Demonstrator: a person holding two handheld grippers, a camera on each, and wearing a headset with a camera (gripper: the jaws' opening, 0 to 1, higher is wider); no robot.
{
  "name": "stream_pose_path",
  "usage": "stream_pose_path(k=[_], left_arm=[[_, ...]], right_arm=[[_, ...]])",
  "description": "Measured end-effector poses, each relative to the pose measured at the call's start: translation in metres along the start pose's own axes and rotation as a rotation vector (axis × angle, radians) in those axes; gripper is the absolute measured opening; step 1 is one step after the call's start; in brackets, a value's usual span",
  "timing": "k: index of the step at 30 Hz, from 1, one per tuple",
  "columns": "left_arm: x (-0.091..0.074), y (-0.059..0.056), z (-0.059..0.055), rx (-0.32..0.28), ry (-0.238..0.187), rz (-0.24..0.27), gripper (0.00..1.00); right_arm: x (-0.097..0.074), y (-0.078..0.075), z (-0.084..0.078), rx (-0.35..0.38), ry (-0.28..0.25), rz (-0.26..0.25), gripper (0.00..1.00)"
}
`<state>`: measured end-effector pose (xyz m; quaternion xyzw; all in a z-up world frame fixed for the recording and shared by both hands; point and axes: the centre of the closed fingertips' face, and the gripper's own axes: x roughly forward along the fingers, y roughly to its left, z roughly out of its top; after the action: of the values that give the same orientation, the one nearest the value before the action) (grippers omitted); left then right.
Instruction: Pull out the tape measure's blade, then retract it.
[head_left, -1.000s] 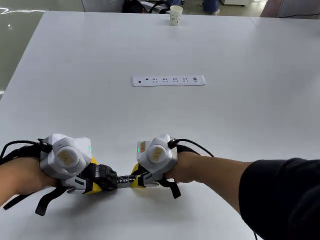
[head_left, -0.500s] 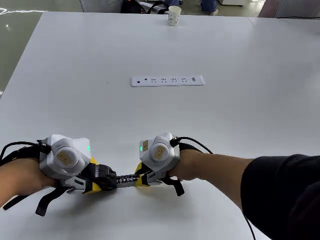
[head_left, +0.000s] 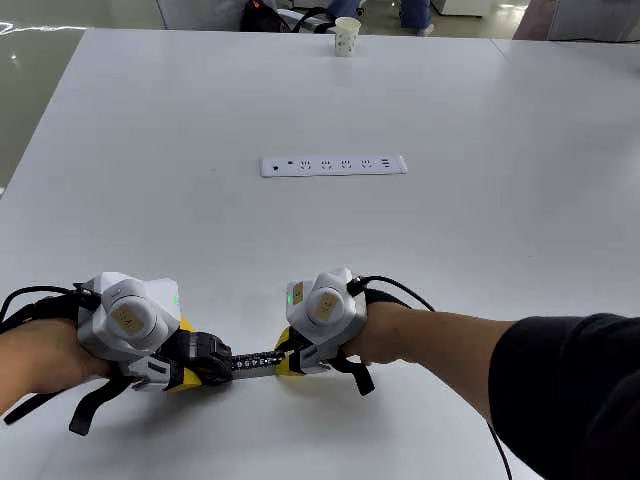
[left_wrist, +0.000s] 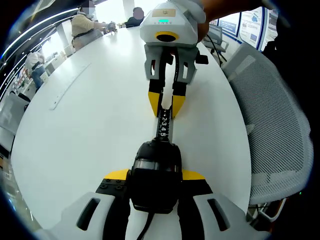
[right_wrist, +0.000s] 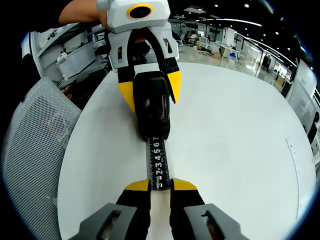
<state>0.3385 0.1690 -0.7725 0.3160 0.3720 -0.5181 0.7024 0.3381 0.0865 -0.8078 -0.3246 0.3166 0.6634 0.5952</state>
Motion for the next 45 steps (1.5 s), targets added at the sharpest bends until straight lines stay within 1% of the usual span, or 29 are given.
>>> stream_pose_path(k=[14, 25, 33, 45], left_arm=[[0.001, 0.001, -0.001, -0.002, 0.004, -0.010, 0.31], [0.001, 0.002, -0.002, -0.011, 0.000, -0.009, 0.31], [0.000, -0.001, 0.000, -0.005, 0.001, -0.006, 0.31], [0.001, -0.001, 0.000, -0.009, -0.002, -0.003, 0.31]], right_arm=[[-0.004, 0.001, -0.004, 0.004, -0.003, 0.000, 0.10], [-0.007, 0.000, -0.007, 0.002, 0.009, 0.001, 0.10], [-0.009, -0.001, -0.010, 0.005, 0.012, 0.002, 0.10], [-0.011, -0.002, -0.015, 0.011, 0.017, 0.001, 0.10]])
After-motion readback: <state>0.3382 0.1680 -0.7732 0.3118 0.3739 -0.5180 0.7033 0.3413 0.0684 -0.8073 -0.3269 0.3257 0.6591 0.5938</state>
